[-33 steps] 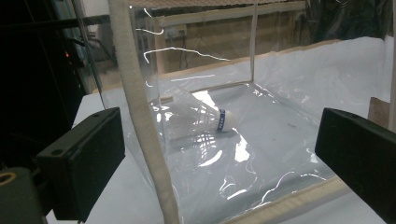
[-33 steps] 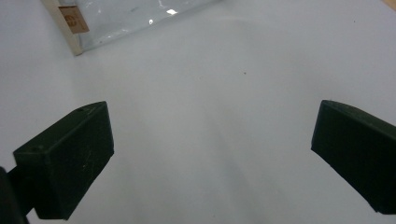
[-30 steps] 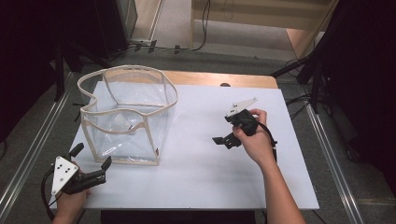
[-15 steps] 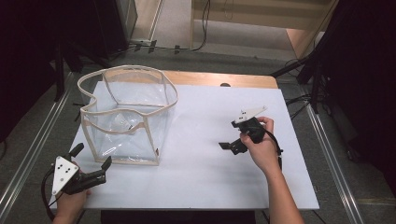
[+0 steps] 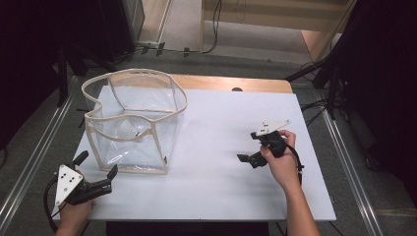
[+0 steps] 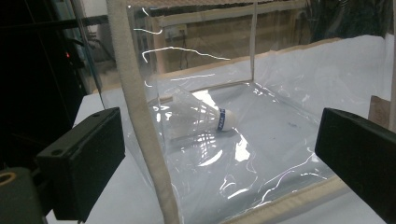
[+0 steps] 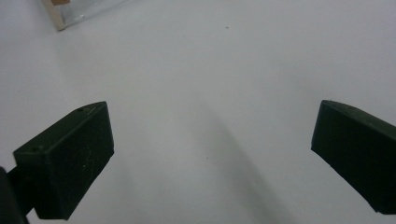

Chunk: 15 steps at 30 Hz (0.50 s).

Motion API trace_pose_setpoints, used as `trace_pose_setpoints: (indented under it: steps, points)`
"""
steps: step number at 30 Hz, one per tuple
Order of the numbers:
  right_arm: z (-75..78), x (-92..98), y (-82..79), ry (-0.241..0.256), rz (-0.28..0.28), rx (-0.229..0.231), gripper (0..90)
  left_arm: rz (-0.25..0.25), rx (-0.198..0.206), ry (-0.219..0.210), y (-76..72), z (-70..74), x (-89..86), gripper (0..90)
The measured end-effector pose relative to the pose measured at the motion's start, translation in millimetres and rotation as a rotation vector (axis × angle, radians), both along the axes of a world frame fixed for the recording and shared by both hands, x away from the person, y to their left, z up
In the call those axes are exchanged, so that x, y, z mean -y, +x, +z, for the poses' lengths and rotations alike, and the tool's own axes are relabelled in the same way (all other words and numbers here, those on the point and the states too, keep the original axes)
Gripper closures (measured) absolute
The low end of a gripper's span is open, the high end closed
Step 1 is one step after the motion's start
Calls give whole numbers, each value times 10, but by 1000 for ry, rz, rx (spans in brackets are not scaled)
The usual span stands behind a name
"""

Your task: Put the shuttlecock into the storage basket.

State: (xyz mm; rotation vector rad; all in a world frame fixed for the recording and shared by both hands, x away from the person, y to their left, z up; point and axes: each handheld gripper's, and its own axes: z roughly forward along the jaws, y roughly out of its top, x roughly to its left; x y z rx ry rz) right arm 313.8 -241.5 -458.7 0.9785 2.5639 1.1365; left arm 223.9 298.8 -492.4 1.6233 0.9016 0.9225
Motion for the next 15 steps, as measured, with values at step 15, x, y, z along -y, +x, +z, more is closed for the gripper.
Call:
trace_pose_setpoints:
  steps: [15]
  points:
    - [-100,212,-181,27,-46,6,0,1,2,5,-1,-1,6,23]
